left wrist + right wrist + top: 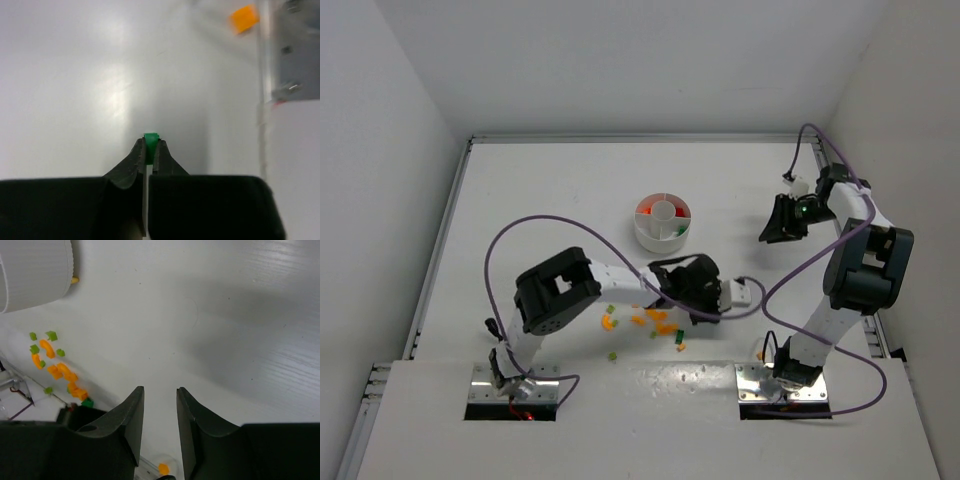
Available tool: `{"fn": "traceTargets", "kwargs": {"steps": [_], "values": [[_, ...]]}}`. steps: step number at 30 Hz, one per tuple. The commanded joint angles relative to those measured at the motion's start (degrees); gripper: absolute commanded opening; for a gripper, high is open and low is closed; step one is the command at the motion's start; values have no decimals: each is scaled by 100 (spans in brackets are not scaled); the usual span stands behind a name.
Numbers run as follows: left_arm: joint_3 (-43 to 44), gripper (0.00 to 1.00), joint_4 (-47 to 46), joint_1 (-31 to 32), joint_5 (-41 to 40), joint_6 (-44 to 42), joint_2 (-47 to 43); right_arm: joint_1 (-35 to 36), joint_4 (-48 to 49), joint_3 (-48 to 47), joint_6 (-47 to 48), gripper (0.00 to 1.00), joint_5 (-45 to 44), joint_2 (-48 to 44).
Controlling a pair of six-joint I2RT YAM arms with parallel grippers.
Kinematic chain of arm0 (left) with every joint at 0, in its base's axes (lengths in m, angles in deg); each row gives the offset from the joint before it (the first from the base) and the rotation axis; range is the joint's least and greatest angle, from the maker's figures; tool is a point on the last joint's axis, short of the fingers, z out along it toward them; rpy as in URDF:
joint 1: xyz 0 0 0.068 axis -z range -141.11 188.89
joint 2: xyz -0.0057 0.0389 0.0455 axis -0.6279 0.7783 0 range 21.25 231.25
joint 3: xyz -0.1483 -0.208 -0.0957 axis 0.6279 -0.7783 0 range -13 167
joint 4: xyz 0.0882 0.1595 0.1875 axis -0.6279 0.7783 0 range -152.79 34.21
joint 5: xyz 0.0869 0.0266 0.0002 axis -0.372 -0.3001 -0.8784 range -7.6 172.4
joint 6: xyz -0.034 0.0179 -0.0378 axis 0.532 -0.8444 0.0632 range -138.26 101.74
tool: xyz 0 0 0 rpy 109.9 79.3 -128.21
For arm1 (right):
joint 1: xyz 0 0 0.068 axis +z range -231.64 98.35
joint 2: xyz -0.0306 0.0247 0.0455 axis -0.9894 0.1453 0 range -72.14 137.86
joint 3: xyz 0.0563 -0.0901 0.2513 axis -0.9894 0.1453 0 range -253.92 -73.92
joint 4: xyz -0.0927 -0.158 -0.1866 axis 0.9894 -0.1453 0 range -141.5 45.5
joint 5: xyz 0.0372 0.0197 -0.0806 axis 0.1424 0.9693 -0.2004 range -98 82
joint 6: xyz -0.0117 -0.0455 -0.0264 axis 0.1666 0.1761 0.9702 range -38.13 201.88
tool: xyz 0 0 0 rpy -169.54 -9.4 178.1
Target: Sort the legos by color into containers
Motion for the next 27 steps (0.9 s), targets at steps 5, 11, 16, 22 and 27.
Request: {"fn": "traceTargets", "kwargs": {"steps": [5,11,16,22,27], "values": [[840,0,1993,-1387,-224,-470,-1388,-35,275,-593,-305,33,518,180],[1957,0,3084,-2415,-111,-525,-1074,-35,399,-786,-524,33,633,303],[2627,0,3430,-2751,-92,-700,-756,18,451,-944,-639,33,633,357],[2689,0,3597,-2857,-92,-885,-703,18,452,-997,-700,33,475,410],[2566,0,3710,-2910,100,-885,-703,18,452,-997,-700,33,474,462]]}}
